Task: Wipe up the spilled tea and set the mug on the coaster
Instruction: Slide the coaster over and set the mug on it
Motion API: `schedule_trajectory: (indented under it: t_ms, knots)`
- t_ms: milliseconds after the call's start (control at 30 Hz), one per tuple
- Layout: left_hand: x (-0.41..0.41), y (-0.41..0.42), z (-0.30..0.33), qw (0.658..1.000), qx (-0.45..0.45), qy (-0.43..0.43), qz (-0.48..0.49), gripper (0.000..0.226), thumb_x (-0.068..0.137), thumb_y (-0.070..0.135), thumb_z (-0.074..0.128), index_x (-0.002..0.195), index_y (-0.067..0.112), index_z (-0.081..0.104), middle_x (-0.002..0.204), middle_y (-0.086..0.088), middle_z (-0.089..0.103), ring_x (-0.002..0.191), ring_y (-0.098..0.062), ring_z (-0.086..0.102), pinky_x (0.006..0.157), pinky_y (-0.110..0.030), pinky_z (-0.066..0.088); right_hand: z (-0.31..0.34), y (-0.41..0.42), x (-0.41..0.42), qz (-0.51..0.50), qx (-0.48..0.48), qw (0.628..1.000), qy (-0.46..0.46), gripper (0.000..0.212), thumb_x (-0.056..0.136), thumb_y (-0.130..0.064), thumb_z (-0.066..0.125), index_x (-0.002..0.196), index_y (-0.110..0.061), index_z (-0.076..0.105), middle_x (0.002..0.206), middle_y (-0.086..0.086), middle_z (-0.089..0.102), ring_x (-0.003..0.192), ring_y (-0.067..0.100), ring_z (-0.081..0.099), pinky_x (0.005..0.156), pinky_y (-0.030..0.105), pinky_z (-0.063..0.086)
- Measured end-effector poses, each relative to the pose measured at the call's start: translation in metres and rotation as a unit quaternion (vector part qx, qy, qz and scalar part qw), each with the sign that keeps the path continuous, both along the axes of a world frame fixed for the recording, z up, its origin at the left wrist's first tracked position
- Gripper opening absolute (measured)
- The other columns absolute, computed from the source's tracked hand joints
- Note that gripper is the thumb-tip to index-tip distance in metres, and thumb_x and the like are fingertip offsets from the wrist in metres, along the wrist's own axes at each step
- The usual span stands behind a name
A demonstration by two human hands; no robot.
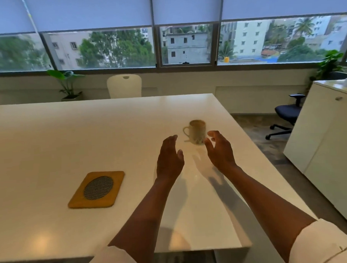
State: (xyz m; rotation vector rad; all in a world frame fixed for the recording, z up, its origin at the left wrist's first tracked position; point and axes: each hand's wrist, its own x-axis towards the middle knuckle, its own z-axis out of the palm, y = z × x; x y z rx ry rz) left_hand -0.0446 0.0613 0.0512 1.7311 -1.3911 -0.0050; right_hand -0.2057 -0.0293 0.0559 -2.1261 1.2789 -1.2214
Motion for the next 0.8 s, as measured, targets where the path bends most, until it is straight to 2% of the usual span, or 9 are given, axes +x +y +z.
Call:
schedule_trajectory:
  t_ms: [67, 167, 433, 600, 800]
  knots:
    - [0.026, 0.010, -0.004, 1.000, 0.001, -0.005, 0.013, 0.053, 0.093, 0.013, 0.055, 0.144, 0.012, 0.043, 0.147, -0.006, 0.045, 0.136, -0.021, 0.043, 0.111, -0.030, 0.035, 0.000, 0.008, 0.027, 0.021, 0.007, 1.000, -0.001, 0.032, 0.098, -0.031, 0.052, 0.126, -0.014, 0.054, 0.125, 0.011, 0.064, 0.112, 0.031, 0.061, 0.091, 0.049, 0.052]
    - [0.061, 0.026, -0.009, 0.999, 0.005, -0.004, 0.042, 0.052, 0.093, 0.015, 0.055, 0.144, 0.013, 0.043, 0.147, -0.005, 0.045, 0.135, -0.020, 0.044, 0.110, -0.030, 0.037, -0.002, 0.020, 0.067, 0.045, 0.017, 0.999, -0.008, 0.039, 0.098, -0.031, 0.053, 0.132, -0.012, 0.052, 0.132, 0.010, 0.061, 0.116, 0.028, 0.059, 0.095, 0.046, 0.050]
    - [0.144, 0.081, -0.024, 0.992, 0.016, -0.003, 0.129, 0.051, 0.094, 0.013, 0.055, 0.144, 0.009, 0.043, 0.146, -0.009, 0.045, 0.136, -0.023, 0.042, 0.112, -0.032, 0.035, -0.022, 0.048, 0.151, 0.149, 0.024, 0.988, 0.033, 0.031, 0.096, -0.023, 0.056, 0.126, -0.015, 0.054, 0.129, 0.003, 0.061, 0.115, 0.021, 0.059, 0.097, 0.043, 0.048]
    - [0.181, 0.117, -0.039, 0.984, 0.049, 0.002, 0.173, 0.052, 0.093, 0.014, 0.056, 0.144, 0.010, 0.044, 0.148, -0.008, 0.044, 0.139, -0.023, 0.038, 0.115, -0.034, 0.032, -0.044, 0.070, 0.187, 0.228, 0.033, 0.968, 0.104, 0.038, 0.094, -0.023, 0.060, 0.129, -0.012, 0.051, 0.128, 0.008, 0.061, 0.116, 0.027, 0.058, 0.098, 0.042, 0.047]
    - [0.216, 0.155, -0.053, 0.970, 0.125, 0.003, 0.210, 0.052, 0.094, 0.017, 0.056, 0.144, 0.013, 0.043, 0.154, -0.008, 0.036, 0.144, -0.023, 0.028, 0.115, -0.035, 0.028, -0.064, 0.098, 0.219, 0.328, 0.045, 0.921, 0.203, 0.054, 0.093, -0.036, 0.060, 0.141, -0.017, 0.043, 0.139, 0.008, 0.055, 0.123, 0.027, 0.053, 0.102, 0.041, 0.045]
